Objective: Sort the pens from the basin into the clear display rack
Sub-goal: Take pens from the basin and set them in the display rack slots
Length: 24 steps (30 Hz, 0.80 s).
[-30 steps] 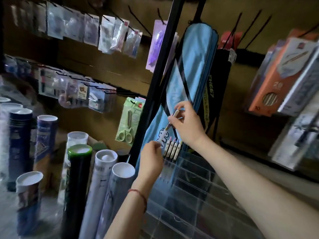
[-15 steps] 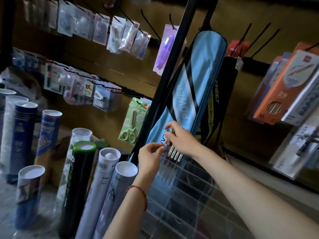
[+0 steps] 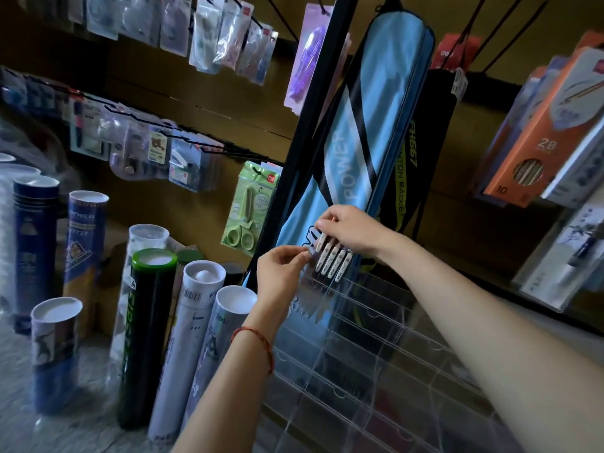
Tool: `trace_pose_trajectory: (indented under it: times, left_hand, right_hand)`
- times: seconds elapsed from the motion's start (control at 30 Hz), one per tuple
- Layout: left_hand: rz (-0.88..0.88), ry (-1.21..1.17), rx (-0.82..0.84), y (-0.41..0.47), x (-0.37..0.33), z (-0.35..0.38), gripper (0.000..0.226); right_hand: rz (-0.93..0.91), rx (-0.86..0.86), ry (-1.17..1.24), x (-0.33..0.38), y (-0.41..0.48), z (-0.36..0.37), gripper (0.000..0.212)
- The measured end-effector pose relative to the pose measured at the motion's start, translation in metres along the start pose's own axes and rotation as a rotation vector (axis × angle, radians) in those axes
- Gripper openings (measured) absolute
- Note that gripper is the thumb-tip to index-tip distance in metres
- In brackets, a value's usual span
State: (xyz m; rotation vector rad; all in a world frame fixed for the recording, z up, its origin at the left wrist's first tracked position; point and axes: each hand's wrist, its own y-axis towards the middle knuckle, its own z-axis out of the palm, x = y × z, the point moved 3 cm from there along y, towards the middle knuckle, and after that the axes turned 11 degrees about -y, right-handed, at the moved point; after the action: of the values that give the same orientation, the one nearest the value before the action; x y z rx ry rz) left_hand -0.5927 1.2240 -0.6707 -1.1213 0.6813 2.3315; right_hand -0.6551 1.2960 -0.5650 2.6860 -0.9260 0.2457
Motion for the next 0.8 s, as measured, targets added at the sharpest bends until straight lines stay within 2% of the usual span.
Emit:
trace_pose_trajectory:
  times: [0.17, 0.3, 0.57, 0.7, 0.8]
  left_hand:
    - [0.017, 0.019, -0.009, 0.002, 0.003, -0.002, 0.012]
    - [0.031, 0.047, -0.013, 0.001, 0.002, -0.002, 0.007]
    - [0.019, 0.047, -0.035, 0.001, 0.005, -0.005, 0.003]
    - [0.020, 0.027, -0.042, -0.001, 0.004, -0.002, 0.008]
    - [0.016, 0.002, -0.030, -0.002, 0.002, -0.001, 0.008]
  right_hand:
    - [-0.057, -0.023, 0.040, 0.001, 0.000, -0.002, 0.020]
    - [-0.059, -0.044, 0.043, -0.001, -0.002, 0.001, 0.017]
    - [-0.036, 0.043, -0.088, 0.005, -0.003, 0.012, 0.023]
    - [-0.028, 0.094, -0.213, 0.002, -0.005, 0.019, 0.024]
    - [-0.055, 0.122, -0.297, 0.003, -0.007, 0.017, 0.033]
